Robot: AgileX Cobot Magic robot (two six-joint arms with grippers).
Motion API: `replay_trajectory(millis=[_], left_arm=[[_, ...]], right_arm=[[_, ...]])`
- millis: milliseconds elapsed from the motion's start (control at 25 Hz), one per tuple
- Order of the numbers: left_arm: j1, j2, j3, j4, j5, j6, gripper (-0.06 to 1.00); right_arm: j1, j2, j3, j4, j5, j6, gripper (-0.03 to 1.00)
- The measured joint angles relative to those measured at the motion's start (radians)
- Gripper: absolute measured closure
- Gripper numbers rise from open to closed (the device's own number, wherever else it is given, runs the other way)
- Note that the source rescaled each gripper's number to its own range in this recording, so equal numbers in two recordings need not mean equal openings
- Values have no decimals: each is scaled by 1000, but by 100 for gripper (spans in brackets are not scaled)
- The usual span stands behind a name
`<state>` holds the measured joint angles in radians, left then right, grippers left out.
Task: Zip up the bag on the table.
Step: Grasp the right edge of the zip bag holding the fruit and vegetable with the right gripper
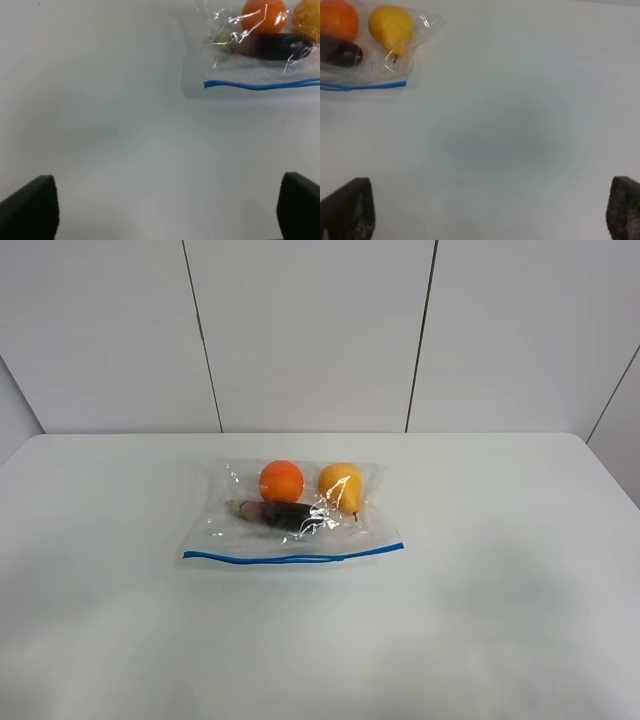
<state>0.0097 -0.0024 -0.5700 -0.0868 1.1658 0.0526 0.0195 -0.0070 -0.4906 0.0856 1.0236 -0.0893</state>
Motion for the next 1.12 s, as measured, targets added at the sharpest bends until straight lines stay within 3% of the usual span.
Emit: replay_trajectory(millis=[600,960,1120], left_arm=[[0,0,0,0,-1,0,-6],[0,0,0,0,-1,0,-6],[0,0,0,0,-1,0,-6]], right_arm=[[0,67,-22,4,0,0,-3],[0,652,-302,17,-50,14,-3],[0,946,-438,78,-72,16,-3]])
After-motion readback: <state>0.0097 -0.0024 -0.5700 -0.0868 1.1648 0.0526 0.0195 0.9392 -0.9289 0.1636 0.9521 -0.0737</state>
